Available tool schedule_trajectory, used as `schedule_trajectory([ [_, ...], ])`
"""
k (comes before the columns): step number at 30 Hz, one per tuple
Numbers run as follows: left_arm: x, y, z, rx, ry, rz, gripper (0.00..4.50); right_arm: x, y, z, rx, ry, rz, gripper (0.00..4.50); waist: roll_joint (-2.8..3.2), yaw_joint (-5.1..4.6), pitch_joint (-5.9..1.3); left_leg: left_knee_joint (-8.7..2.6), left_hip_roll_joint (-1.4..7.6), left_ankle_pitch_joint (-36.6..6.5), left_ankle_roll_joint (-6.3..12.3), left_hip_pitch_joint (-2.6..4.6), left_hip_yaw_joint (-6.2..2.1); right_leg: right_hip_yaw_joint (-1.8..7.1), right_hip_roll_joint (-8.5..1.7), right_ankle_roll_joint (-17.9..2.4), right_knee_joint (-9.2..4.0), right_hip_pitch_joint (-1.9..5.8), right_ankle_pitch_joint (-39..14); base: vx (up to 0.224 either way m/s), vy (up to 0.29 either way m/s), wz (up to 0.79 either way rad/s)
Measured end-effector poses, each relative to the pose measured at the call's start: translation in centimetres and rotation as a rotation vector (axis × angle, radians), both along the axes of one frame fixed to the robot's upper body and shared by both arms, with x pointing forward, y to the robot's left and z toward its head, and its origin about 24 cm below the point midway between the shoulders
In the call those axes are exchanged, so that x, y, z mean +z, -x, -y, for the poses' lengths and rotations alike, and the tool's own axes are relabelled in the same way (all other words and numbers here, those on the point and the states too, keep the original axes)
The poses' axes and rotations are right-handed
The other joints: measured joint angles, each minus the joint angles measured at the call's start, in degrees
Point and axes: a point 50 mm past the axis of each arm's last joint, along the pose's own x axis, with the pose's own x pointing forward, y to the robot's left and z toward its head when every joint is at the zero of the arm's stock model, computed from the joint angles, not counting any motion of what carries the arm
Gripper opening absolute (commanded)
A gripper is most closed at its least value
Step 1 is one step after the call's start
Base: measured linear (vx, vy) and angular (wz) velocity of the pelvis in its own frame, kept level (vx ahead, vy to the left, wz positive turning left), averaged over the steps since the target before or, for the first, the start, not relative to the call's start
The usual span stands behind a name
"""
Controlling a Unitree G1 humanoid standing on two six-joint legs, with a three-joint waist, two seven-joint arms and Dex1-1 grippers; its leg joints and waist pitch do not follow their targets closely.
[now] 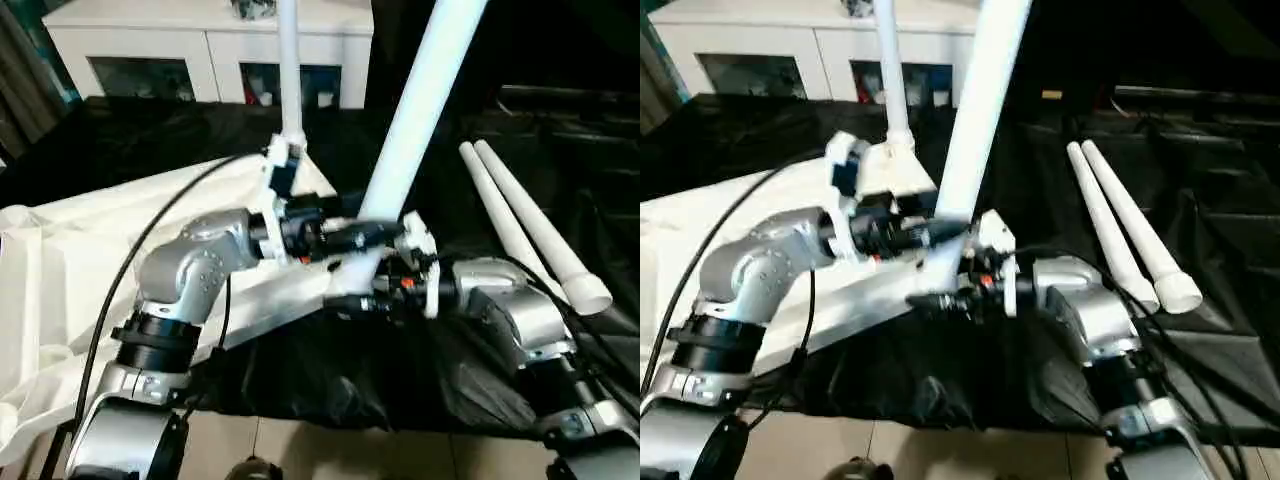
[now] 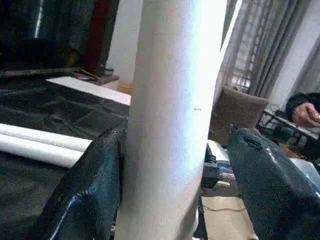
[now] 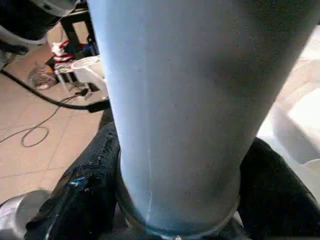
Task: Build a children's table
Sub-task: Insert table leg to table base
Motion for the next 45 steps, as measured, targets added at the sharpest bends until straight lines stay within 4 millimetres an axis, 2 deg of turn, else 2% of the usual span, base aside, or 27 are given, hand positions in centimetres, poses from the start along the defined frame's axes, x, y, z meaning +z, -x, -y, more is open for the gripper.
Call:
schedule_trajectory([
  [1,0.0,0.0,0.2,0.000,-0.002,-0.001,3.18,0.0,0.0,0.0,0.002,0.001,-0.002,2.70,0.00,-0.01,0.00,0.00,0.00,0.00,0.00,0.00,0.00,0.00,0.00,0.00,0.00,0.00,0.00,0.000,0.000,0.00],
  [5,-0.1,-0.1,0.5,0.021,0.004,-0.007,3.08,0.1,0.1,0.0,0.006,0.009,-0.005,2.70,0.08,-0.02,-0.02,0.01,0.00,0.00,0.00,0.03,-0.01,0.00,0.00,0.00,0.03,0.03,0.01,0.000,0.000,0.00],
  [7,-0.1,-0.1,0.7,0.028,0.008,-0.007,2.73,0.1,0.1,0.2,0.002,0.015,-0.009,2.70,0.08,-0.01,-0.02,0.01,0.00,0.00,0.00,0.03,-0.02,-0.01,0.00,0.00,0.03,0.03,0.01,0.000,0.000,0.00],
  [11,-0.1,-0.2,0.9,0.050,0.021,-0.017,2.58,0.0,0.2,0.3,0.000,0.018,-0.011,2.70,0.08,0.00,-0.02,0.05,0.00,0.00,0.00,0.02,-0.02,-0.01,0.00,0.00,0.04,0.03,0.01,0.000,0.000,0.00],
  [12,-0.1,-0.2,0.9,0.051,0.024,-0.018,2.40,0.0,0.2,0.3,0.000,0.018,-0.012,2.70,0.08,0.00,-0.02,0.06,0.00,0.00,0.00,0.02,-0.02,-0.01,0.00,0.00,0.04,0.03,0.01,0.000,0.000,0.00],
  [17,0.0,-0.4,0.9,0.088,0.030,-0.019,2.04,0.0,0.2,0.2,-0.001,0.007,-0.025,2.70,0.08,-0.04,-0.02,0.08,0.00,0.00,0.00,0.01,-0.02,-0.01,0.00,0.00,0.05,0.03,0.01,0.000,0.000,0.00],
  [23,0.1,-0.7,0.9,0.137,0.059,-0.026,1.98,0.2,0.0,0.1,-0.023,-0.008,-0.019,2.70,0.08,-0.07,-0.02,0.15,0.00,0.00,0.00,0.01,-0.03,0.00,0.00,0.00,0.11,0.04,0.01,0.000,0.000,0.00],
  [24,0.2,-0.8,0.9,0.149,0.064,-0.028,1.98,0.3,-0.1,0.1,-0.028,-0.010,-0.020,3.26,0.08,-0.06,-0.02,0.16,0.00,0.00,0.00,0.01,-0.03,0.00,0.00,0.00,0.12,0.04,0.01,0.000,0.000,0.00],
  [27,0.1,-1.5,0.3,0.253,0.079,-0.056,1.96,0.6,-0.3,-0.1,-0.053,-0.017,-0.012,3.46,0.07,-0.09,-0.02,0.17,0.00,0.00,0.00,0.03,-0.05,0.00,0.00,0.00,0.18,0.04,0.01,0.000,0.000,0.00],
  [30,-0.1,-2.3,-0.6,0.387,0.069,-0.086,1.89,0.9,-0.8,0.7,-0.123,-0.028,-0.005,3.83,-0.06,-0.11,0.02,0.18,0.00,0.00,0.00,0.03,-0.06,0.00,0.00,0.00,0.21,0.04,0.01,0.000,0.000,0.00],
  [35,-0.1,-2.9,-1.2,0.534,0.051,-0.107,1.88,2.5,-1.6,1.9,-0.230,-0.090,-0.032,3.85,-0.40,-0.04,0.18,0.22,0.00,0.01,0.01,0.02,-0.07,0.00,0.00,0.01,0.22,0.04,0.01,0.000,0.000,0.00],
  [40,0.7,-2.6,-1.0,0.544,0.053,-0.084,1.88,2.8,-1.6,2.5,-0.257,-0.107,-0.103,3.85,-0.52,0.06,0.19,0.24,0.00,0.01,0.02,-0.03,-0.07,0.00,0.00,0.01,0.18,0.03,0.00,0.000,0.000,0.00],
  [45,0.8,-2.6,-0.8,0.540,0.048,-0.085,1.88,3.0,-1.9,1.9,-0.283,-0.092,-0.101,3.85,-0.54,-0.03,0.20,0.25,0.00,0.01,0.02,-0.03,-0.07,-0.01,0.00,0.02,0.22,0.01,0.00,0.000,0.000,0.00],
])
